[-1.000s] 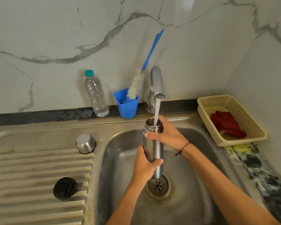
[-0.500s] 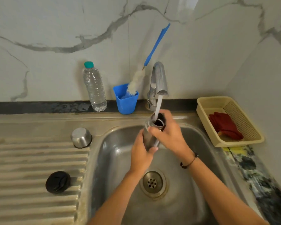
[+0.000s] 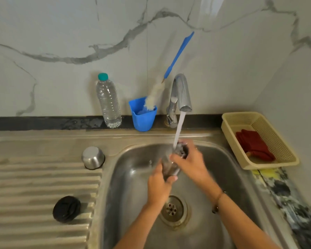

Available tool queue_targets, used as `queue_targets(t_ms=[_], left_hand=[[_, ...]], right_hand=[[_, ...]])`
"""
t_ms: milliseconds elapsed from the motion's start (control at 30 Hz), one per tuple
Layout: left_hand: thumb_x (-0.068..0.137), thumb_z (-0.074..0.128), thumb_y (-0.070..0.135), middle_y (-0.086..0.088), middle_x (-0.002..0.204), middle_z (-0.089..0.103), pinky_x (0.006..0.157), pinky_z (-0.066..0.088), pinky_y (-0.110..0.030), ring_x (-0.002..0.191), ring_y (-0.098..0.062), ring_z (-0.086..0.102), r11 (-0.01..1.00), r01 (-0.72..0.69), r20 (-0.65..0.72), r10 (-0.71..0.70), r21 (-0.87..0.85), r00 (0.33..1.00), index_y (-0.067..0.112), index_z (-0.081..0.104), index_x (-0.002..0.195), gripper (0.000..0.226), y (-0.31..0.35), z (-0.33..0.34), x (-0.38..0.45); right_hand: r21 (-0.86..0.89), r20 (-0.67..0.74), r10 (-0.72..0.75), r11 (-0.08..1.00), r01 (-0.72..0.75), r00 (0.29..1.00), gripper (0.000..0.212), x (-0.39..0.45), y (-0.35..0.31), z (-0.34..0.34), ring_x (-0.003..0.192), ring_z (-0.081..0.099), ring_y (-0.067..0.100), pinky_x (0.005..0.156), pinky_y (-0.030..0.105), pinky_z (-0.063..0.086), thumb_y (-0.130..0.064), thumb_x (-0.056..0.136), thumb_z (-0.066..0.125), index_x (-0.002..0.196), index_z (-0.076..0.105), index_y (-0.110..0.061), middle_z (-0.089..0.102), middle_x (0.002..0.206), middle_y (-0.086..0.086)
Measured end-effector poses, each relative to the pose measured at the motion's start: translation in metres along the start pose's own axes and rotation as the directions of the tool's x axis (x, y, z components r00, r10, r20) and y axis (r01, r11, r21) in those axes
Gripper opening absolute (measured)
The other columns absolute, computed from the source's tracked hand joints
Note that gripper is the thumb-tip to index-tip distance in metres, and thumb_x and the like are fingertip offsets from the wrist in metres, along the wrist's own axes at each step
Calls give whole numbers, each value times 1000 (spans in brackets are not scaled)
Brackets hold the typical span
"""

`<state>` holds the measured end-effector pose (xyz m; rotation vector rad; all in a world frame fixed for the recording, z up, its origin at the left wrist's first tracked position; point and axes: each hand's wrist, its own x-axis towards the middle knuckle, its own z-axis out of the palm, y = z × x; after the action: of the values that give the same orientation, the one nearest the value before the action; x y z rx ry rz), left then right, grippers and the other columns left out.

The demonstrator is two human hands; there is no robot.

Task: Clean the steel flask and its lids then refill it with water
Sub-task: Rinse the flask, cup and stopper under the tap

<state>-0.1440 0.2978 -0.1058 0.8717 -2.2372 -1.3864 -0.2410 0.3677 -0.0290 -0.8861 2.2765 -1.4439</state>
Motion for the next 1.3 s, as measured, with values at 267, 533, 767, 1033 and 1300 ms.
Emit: queue_targets(t_ms=[267, 533, 767, 1033, 1300], left_hand=[[77, 76, 34, 2, 113, 67, 82, 48, -19, 103, -14, 63, 982, 145, 97, -157, 122, 983, 14, 52, 130, 62, -23, -8, 6], [83, 58, 59, -2, 137, 49, 102, 34, -31, 122, -20, 46, 725, -293, 328, 98, 623, 940, 19, 36, 143, 75, 11, -48, 45], [87, 60, 44, -7, 104, 65, 80, 50, -36, 90, -22, 60, 389, -680, 663, 201, 622, 721, 14, 62, 108, 37, 89, -56, 80], [94, 55, 34, 0, 91, 47, 75, 33, -32, 86, -17, 44, 113, -749, 746, 77, 653, 662, 17, 60, 106, 22, 129, -43, 69], [91, 53, 47, -5, 132, 53, 99, 39, -36, 120, -24, 50, 618, -392, 422, 106, 681, 900, 19, 41, 140, 57, 47, -58, 36]], right_hand=[[39, 15, -13, 999, 12, 1000, 34, 12, -19, 5, 79, 62, 6, 70, 23, 51, -22, 76, 72, 103, 54, -26, 63, 87, -8], [896, 1, 755, 290, -336, 656, 46, 14, 54, -10, 93, 61, 29, 70, 41, 54, -23, 83, 67, 122, 50, -6, 59, 111, 17], [940, 324, 785, -207, -270, 528, 46, -3, 85, 17, 113, 54, 31, 94, 43, 45, -43, 91, 49, 123, 52, -10, 58, 116, 15], [897, 432, 804, -339, -283, 408, 56, -9, 73, 37, 109, 58, 30, 87, 41, 50, -48, 88, 55, 128, 51, -8, 59, 117, 15], [901, 167, 775, 131, -413, 610, 48, 1, 46, 7, 97, 60, 28, 76, 38, 53, -38, 81, 69, 113, 53, -6, 60, 107, 16]])
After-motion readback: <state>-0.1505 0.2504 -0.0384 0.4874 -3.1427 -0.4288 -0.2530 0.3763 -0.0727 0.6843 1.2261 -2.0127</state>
